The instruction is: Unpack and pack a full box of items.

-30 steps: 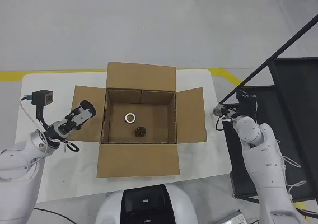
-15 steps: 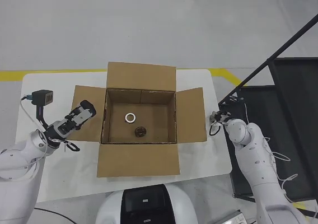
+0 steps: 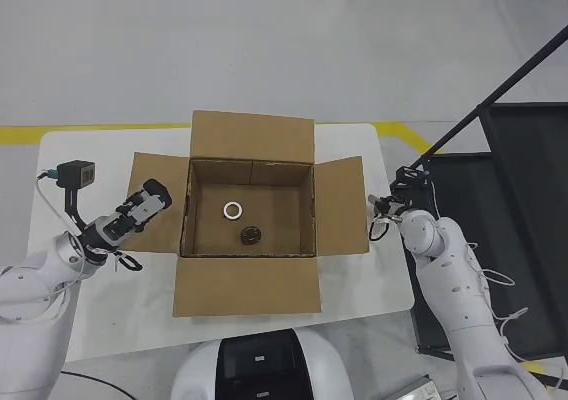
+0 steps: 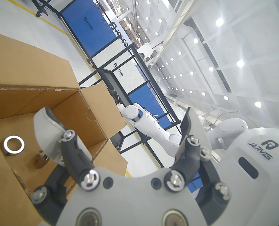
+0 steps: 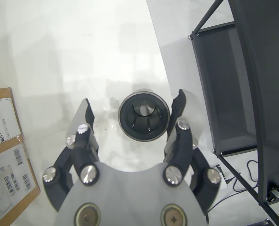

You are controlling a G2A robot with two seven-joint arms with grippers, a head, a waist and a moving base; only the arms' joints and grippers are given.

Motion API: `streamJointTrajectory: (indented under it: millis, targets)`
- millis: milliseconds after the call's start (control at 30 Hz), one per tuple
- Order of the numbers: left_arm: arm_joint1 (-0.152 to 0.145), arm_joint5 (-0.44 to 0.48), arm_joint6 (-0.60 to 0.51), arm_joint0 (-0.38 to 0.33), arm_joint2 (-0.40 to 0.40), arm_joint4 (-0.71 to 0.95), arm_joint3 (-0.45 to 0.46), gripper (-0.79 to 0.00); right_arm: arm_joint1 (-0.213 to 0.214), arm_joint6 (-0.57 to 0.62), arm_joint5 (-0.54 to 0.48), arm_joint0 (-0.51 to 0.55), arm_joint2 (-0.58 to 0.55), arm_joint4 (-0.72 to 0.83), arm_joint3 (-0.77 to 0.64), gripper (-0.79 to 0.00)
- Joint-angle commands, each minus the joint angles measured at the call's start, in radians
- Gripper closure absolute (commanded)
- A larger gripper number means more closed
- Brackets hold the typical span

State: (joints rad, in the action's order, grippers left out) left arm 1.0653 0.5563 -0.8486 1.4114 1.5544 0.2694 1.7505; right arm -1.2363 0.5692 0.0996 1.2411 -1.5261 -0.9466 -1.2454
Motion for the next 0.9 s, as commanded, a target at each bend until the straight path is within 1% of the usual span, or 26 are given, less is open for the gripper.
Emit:
streamJointTrajectory:
  millis: [0, 167, 367, 567, 767, 867]
  targets:
    - [0.0, 0.0, 0.0, 0.0, 0.0, 0.0, 0.0, -0.785, 0.0, -0.002, -0.004, 0.008, -0.003, 0.01, -0.02, -0.785]
    - [0.0, 0.0, 0.0, 0.0, 0.0, 0.0, 0.0, -0.785, 0.002, -0.01, -0.018, 0.053, -0.025, 0.068, -0.127, -0.785]
    - [0.0, 0.0, 0.0, 0.0, 0.0, 0.0, 0.0, -0.785, 0.004, -0.067, -0.011, 0.139, -0.073, 0.126, -0.302, -0.785]
    - [0.0, 0.0, 0.0, 0.0, 0.0, 0.0, 0.0, -0.785, 0.005, -0.113, -0.02, 0.197, -0.092, 0.133, -0.455, -0.785]
    - [0.0, 0.0, 0.0, 0.0, 0.0, 0.0, 0.0, -0.785, 0.006, -0.156, -0.105, 0.248, -0.063, 0.122, -0.618, -0.785]
    - [0.0, 0.0, 0.0, 0.0, 0.0, 0.0, 0.0, -0.785, 0.006, -0.124, -0.154, 0.252, -0.024, 0.13, -0.66, -0.785]
